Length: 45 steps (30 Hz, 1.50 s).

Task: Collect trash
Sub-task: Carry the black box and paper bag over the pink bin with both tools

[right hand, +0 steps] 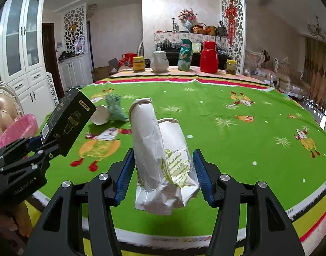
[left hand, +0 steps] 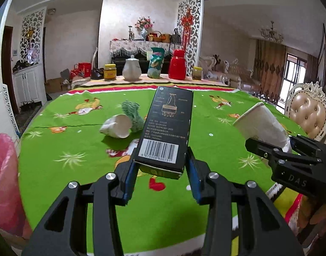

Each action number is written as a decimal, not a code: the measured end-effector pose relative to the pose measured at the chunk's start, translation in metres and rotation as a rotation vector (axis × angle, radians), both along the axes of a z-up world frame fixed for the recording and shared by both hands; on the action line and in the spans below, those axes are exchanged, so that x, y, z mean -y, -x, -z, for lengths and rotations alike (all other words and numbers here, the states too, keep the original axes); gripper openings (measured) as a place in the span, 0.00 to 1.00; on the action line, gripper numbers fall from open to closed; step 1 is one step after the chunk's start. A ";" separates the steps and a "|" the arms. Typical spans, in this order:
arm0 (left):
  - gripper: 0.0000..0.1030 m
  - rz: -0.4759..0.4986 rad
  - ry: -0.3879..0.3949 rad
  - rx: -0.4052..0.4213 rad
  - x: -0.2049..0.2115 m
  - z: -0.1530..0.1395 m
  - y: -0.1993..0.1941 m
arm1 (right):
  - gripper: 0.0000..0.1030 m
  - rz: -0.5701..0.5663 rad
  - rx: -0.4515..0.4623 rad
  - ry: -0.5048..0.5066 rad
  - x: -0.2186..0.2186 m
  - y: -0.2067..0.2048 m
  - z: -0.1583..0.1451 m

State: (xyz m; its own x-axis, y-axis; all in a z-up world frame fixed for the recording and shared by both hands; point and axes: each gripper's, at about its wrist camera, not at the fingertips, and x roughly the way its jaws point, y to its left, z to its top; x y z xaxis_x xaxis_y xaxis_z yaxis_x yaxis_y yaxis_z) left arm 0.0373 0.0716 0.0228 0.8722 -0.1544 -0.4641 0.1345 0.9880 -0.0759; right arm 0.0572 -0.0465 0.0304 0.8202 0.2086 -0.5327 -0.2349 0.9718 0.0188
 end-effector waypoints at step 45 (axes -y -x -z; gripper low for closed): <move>0.40 -0.533 0.005 0.015 -0.311 -0.016 0.106 | 0.52 -0.612 -0.006 0.057 -0.312 0.014 -0.004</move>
